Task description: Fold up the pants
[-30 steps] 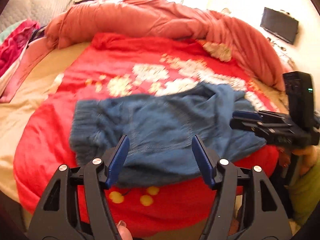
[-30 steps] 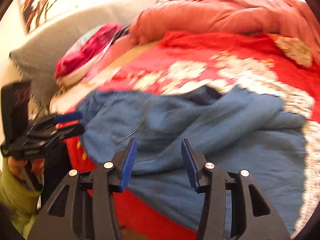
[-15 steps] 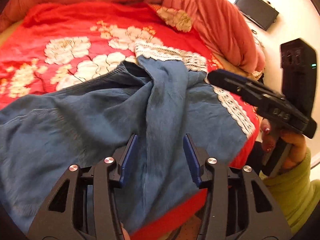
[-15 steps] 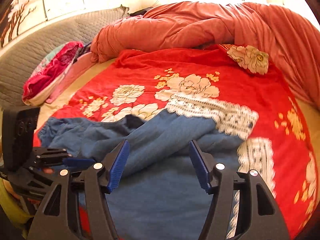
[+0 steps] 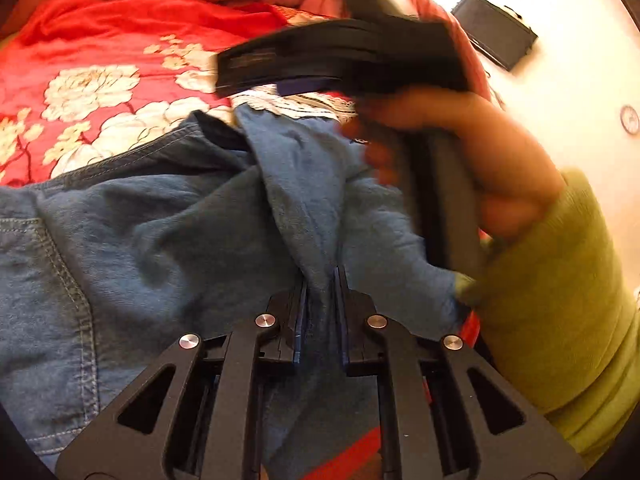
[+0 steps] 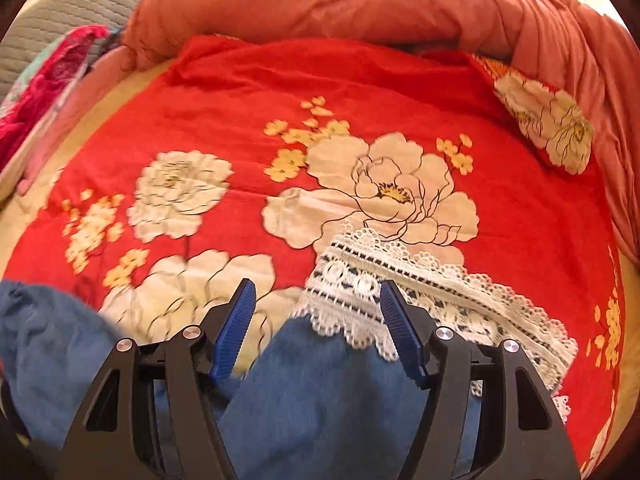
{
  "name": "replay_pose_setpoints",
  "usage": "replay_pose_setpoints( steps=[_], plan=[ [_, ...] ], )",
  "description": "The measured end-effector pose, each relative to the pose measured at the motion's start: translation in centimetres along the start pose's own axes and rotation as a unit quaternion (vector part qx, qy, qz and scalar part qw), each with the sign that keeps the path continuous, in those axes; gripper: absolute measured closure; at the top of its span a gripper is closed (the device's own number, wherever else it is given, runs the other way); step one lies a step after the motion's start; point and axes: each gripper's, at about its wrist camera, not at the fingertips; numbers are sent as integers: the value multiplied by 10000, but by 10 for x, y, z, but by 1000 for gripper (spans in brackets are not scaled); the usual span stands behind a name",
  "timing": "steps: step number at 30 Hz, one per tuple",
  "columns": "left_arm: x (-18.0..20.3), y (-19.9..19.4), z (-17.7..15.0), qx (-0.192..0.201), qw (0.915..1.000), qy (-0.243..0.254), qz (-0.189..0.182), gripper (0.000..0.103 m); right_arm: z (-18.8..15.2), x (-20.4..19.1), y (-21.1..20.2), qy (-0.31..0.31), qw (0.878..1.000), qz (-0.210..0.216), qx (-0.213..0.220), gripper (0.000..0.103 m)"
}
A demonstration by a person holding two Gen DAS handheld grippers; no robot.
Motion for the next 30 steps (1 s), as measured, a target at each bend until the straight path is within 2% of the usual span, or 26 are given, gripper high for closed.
replay_pose_setpoints(
  steps=[2, 3, 4, 6, 7, 11, 15, 20, 25, 30],
  plan=[
    [4, 3, 0, 2, 9999, 113, 27, 97, 1, -2, 19, -103, 9995, -251, -157, 40],
    [5, 3, 0, 9, 9999, 166, 47, 97, 0, -2, 24, -141, 9993, -302, -191, 48],
    [5, 4, 1, 15, 9999, 166, 44, 97, 0, -1, 29, -167, 9992, -323, -190, 70],
    [3, 6, 2, 33, 9999, 114, 33, 97, -1, 3, 30, -211, 9992, -318, -120, 85],
    [1, 5, 3, 57, 9999, 112, 50, 97, -1, 10, 25, -39, 9998, -210, -2, 92],
    [-2, -3, 6, 158, 9997, 159, 122, 97, -5, 36, -15, 413, 9976, 6, 554, 95],
    [0, -7, 5, 270, 9992, 235, 179, 97, -19, 80, -72, 1150, 9878, 151, 1041, 95],
    [1, -16, 6, 389, 9975, 484, 330, 97, -44, 124, -137, 1763, 9723, -51, 1531, 95],
    [6, -25, 10, 526, 9958, 691, 288, 100, -78, 149, -184, 2379, 9564, 107, 1688, 95],
    [9, -35, 7, 583, 9933, 974, 194, 100, -115, 149, -216, 2597, 9497, 101, 1746, 95]
  ],
)
Point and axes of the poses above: each gripper's, at about its wrist camera, not at the fingertips, and y roughly the way its jaws point, x to its right, z to its top, and after that the axes turned 15 degrees about x, right-handed
